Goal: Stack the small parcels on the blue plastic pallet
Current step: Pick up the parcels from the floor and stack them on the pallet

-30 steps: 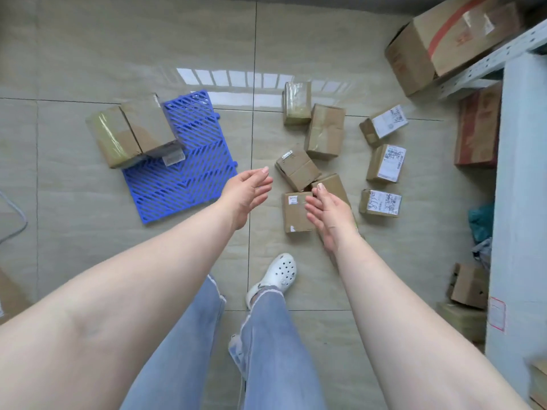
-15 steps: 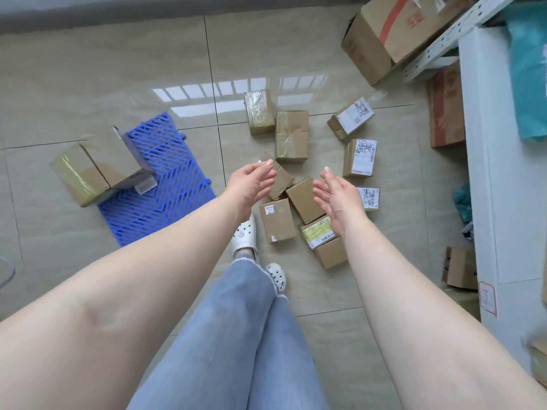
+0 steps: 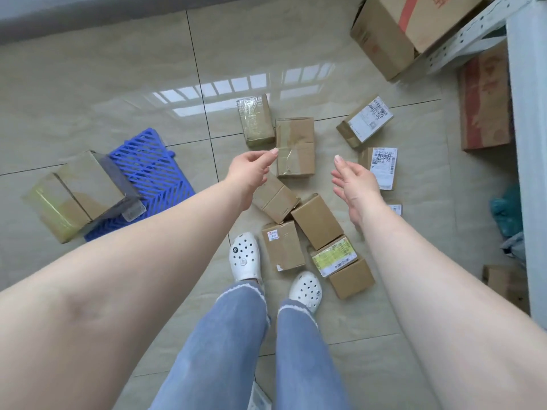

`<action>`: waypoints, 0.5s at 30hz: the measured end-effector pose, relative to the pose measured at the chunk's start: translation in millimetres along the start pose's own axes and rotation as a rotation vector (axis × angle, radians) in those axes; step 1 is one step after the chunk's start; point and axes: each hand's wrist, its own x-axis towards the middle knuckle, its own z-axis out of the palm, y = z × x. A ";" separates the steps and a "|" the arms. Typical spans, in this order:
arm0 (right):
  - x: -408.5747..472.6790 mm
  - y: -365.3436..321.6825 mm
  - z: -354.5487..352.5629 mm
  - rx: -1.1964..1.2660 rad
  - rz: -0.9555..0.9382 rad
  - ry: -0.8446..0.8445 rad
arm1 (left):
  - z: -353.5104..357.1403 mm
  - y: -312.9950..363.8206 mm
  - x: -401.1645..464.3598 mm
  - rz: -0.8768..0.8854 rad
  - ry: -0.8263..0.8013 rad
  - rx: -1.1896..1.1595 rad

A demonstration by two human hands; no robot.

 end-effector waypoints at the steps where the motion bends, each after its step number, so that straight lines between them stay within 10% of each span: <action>1: 19.5 5.0 2.0 -0.033 -0.010 -0.007 | 5.0 -4.5 15.7 0.003 0.009 0.025; 15: 250.6 110.8 44.8 -0.293 -0.083 -0.073 | 62.0 -93.9 231.6 0.021 0.109 0.479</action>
